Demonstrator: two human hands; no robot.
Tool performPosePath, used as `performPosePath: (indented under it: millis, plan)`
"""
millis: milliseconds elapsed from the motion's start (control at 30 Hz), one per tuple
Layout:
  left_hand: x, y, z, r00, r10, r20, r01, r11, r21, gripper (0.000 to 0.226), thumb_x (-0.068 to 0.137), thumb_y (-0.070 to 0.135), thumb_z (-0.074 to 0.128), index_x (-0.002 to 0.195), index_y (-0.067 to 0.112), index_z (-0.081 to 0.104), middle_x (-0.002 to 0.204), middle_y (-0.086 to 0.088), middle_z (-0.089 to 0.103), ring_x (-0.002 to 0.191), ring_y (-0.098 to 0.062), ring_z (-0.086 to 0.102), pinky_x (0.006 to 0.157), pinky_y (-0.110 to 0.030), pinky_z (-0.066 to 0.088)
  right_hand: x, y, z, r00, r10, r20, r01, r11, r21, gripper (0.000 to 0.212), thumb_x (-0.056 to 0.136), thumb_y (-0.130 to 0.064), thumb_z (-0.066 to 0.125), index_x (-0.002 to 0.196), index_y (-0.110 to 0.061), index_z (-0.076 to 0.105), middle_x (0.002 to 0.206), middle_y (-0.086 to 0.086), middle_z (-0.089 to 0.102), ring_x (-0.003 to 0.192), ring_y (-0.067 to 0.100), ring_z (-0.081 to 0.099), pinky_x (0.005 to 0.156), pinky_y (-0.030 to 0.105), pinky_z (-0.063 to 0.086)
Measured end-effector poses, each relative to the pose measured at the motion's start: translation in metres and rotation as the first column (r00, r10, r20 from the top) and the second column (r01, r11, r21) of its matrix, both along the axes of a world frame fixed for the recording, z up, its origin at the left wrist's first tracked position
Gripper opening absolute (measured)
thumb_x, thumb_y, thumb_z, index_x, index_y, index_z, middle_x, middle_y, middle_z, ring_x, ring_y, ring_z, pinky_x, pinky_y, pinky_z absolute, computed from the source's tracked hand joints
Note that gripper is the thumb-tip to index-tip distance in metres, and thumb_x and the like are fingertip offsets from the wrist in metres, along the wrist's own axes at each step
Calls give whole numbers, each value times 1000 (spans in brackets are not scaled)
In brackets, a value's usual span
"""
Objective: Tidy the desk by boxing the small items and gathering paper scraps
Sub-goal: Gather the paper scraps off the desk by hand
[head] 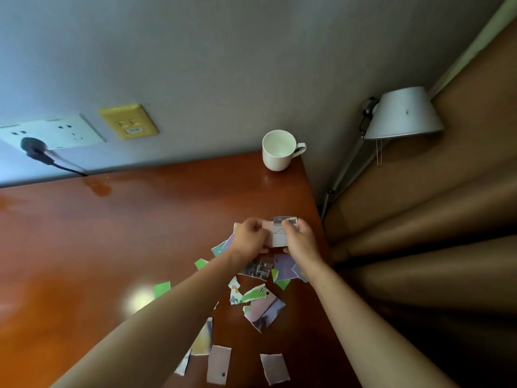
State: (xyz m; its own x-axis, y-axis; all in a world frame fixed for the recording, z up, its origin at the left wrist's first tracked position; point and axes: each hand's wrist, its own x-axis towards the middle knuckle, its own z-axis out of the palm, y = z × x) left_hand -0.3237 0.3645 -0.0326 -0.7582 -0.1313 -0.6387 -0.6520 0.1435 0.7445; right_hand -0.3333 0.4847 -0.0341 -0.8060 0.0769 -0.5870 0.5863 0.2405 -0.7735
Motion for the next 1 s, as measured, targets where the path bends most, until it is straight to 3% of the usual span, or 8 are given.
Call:
performPosePath:
  millis: [133,333,400,533,733,833,900,1000]
  plan:
    - [20,4,18,980,147,132,-174,959,224,28,103,27,37,107,8,58,92,-13,63,78,-22,62,64,-33,57,29,-7,7,975,217,37,-219,973,77,28,95,-34,49,118,-19,47,110,4,60,101,23,61,87,43,53]
    - [46,11,19,984,95,148,-109,990,86,10,99,10,42,103,8,51,87,-15,57,77,-28,58,71,-40,53,56,-1,16,941,339,11,-339,939,60,24,96,-26,37,114,-24,53,110,1,60,100,15,56,84,35,50]
    - [54,9,19,984,116,138,-130,987,95,10,99,10,42,103,11,51,91,-12,58,81,-26,60,71,-39,55,59,10,13,941,330,-78,-303,921,246,27,94,-22,40,113,-28,58,117,3,58,109,20,54,95,42,48]
    - [65,2,15,958,231,171,-258,953,158,21,96,8,39,88,18,56,97,-14,60,93,-32,61,90,-49,54,66,31,12,822,568,41,-439,586,681,51,90,-10,51,138,-27,45,142,-2,42,131,22,35,103,36,39]
    - [64,-7,-28,947,232,224,-262,958,117,41,72,38,32,89,16,62,112,-21,66,106,-37,62,97,-53,49,71,30,6,700,690,185,-595,418,687,76,89,-19,62,152,-27,21,155,0,22,140,26,23,107,36,34]
    - [70,-2,15,940,240,241,-272,956,107,34,94,34,30,82,14,55,85,-13,62,76,-27,59,72,-35,53,69,25,-1,699,689,192,-583,393,711,82,88,-27,66,153,-31,16,160,-2,12,145,26,14,111,40,30]
    - [71,-3,20,967,155,201,-169,984,59,37,99,34,30,76,13,51,71,-7,53,61,-19,49,54,-27,39,66,21,-3,683,701,206,-590,363,721,83,85,-33,69,152,-30,20,158,-1,16,143,26,16,109,41,31]
    - [74,-7,9,992,-5,122,13,998,-68,30,92,36,50,77,11,53,68,-3,52,61,-17,48,58,-27,37,62,19,-1,662,720,209,-573,307,760,73,80,-33,73,142,-29,34,144,1,31,132,26,29,98,39,38]
